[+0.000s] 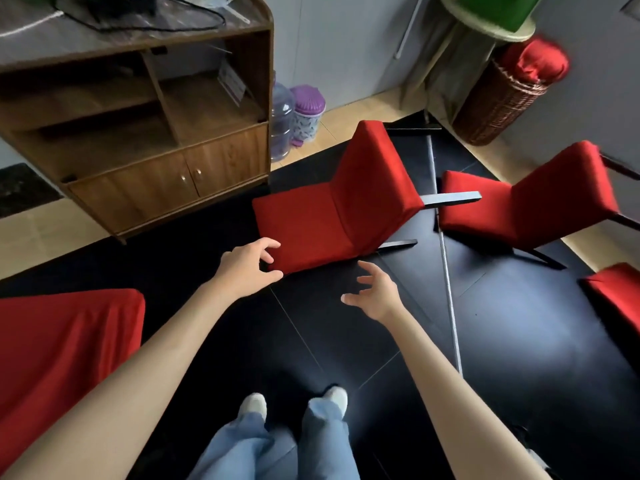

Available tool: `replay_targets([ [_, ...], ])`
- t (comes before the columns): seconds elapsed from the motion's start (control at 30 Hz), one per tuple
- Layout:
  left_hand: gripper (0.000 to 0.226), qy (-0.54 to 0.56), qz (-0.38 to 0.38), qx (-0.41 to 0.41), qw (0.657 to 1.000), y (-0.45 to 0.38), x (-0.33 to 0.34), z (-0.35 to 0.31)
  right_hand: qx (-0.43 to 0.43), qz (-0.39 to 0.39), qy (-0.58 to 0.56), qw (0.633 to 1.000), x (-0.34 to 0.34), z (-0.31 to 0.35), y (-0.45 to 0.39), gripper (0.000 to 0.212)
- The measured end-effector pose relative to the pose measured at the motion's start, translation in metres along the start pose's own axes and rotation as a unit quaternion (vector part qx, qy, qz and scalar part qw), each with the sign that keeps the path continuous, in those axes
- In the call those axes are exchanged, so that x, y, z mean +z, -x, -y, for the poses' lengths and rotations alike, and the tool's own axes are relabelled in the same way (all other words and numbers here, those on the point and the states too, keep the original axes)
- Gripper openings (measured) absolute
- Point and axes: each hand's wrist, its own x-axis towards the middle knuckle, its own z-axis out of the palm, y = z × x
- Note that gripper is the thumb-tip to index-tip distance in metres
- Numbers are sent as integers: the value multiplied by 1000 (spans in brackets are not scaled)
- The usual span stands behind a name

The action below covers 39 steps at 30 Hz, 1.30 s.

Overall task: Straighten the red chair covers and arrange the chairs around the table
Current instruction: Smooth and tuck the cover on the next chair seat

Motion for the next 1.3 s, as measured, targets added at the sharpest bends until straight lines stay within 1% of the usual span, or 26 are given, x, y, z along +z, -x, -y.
replay_targets([
  [0.17,55,7,-5,-29,1000,-55,21,-18,-3,30,30,999,-28,-1,-72,87],
  [0.33,55,42,-21,-85,995,-112,53,-38,-2,68,51,996,-58,-11,-156,85],
  [0.53,54,45,-10,-168,985,-172,103,-32,21,115,65,991,-57,-40,-249,86],
  [0.73,54,73,9,-255,964,-223,153,13,63,154,88,982,-25,-78,-334,87],
  [0.9,55,107,18,-293,950,-274,199,53,82,162,94,979,9,-110,-396,87],
  [1.07,60,147,8,-326,934,-342,260,109,95,151,83,980,57,-154,-475,89],
  [1.3,69,153,3,-373,915,-405,365,191,112,126,82,982,131,-240,-563,98],
])
